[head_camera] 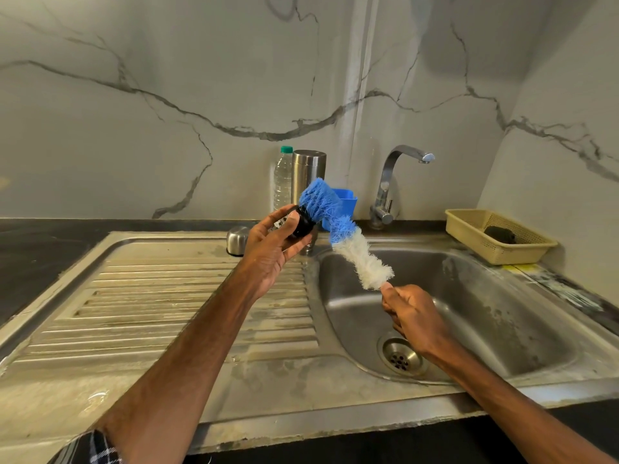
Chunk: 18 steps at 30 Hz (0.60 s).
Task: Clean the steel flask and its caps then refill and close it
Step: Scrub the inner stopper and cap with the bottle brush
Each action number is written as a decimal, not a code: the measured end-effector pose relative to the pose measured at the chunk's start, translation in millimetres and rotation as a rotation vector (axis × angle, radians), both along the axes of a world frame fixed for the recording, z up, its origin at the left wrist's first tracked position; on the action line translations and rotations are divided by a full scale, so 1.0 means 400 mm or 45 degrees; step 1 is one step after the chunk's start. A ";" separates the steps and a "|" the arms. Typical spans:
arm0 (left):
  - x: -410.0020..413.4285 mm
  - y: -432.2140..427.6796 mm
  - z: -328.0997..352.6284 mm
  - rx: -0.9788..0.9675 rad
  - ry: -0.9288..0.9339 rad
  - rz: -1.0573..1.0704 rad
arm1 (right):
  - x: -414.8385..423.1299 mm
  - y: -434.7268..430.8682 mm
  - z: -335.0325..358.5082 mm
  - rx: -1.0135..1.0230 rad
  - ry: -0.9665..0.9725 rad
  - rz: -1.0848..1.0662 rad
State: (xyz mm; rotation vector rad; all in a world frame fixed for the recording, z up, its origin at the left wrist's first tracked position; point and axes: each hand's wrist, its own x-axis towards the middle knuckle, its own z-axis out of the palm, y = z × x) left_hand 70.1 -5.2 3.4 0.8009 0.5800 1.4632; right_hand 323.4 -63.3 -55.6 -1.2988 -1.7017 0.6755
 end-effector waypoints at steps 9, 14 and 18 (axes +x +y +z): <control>-0.001 0.018 -0.021 0.054 0.104 0.039 | 0.000 0.004 -0.006 0.153 -0.137 -0.049; -0.004 0.019 -0.019 0.095 0.120 0.032 | -0.006 0.004 0.000 0.200 -0.180 -0.124; 0.001 0.014 -0.024 0.142 0.253 0.042 | 0.001 0.013 -0.004 0.108 -0.140 -0.159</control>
